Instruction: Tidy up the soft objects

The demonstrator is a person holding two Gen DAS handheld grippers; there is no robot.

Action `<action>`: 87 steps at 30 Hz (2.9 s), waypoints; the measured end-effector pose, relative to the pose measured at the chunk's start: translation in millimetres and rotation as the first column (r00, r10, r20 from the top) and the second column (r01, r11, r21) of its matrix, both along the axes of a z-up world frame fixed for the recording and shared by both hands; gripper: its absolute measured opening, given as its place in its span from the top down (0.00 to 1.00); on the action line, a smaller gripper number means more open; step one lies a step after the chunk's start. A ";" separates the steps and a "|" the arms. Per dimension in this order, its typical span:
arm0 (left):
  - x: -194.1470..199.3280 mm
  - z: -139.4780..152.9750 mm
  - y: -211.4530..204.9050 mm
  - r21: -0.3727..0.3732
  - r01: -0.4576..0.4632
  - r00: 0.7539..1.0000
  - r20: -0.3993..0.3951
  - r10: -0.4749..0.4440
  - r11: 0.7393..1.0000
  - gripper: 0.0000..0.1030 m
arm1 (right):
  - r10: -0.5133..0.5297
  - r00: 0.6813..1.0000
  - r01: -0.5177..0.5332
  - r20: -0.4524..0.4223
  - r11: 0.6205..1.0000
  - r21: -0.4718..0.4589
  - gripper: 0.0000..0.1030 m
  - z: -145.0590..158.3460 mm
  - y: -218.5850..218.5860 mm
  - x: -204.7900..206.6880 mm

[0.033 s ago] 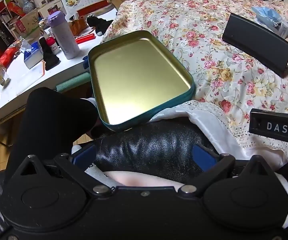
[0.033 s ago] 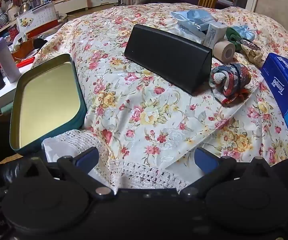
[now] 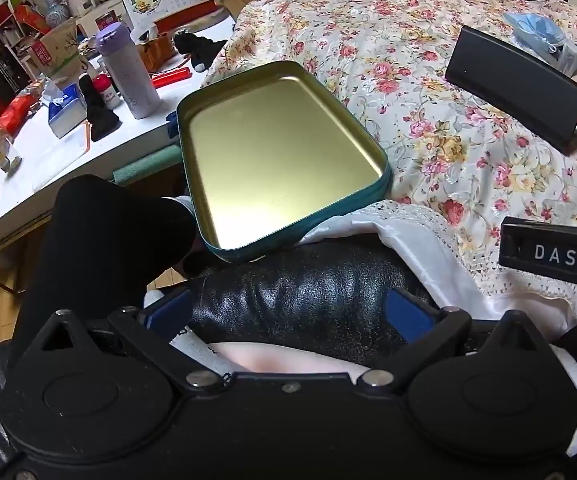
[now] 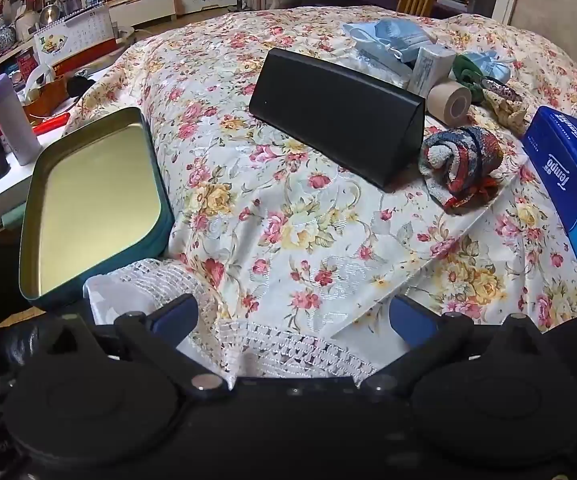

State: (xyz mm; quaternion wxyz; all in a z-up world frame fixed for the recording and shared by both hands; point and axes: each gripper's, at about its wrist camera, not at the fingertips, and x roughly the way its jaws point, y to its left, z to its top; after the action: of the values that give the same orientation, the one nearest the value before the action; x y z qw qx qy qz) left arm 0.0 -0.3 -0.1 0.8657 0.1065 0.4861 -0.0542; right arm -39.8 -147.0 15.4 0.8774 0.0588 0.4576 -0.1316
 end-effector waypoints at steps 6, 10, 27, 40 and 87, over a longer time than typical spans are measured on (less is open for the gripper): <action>-0.5 -0.3 -4.1 0.010 -0.009 1.000 0.003 0.008 1.000 0.03 | -0.006 1.000 0.006 -0.006 0.999 0.033 0.01 -1.2 -2.3 -1.9; -2.5 -6.3 -0.5 -0.010 0.005 1.000 -0.005 -0.005 1.000 0.03 | -0.003 1.000 0.003 -0.018 1.000 0.030 0.01 -0.7 -2.9 0.8; -1.2 -0.3 -3.4 -0.029 0.028 1.000 0.009 -0.028 0.999 0.03 | 0.001 1.000 0.000 -0.023 1.000 0.027 0.01 -3.0 -1.7 3.5; -4.0 0.5 -3.6 -0.036 0.045 0.999 0.015 -0.045 0.998 0.03 | 0.001 1.000 -0.001 -0.024 1.000 0.026 0.01 -3.4 -1.7 3.9; 22.0 3.2 22.2 -0.063 -0.083 0.996 0.024 0.084 0.995 0.03 | 0.072 0.997 -0.072 0.001 0.997 0.022 0.01 21.1 30.6 22.0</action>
State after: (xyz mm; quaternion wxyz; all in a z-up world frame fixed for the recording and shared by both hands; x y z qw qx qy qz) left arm 22.0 21.9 3.1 0.8766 0.0597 0.4765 -0.0316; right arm -17.8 -116.4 36.5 0.8808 0.0521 0.4609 -0.0950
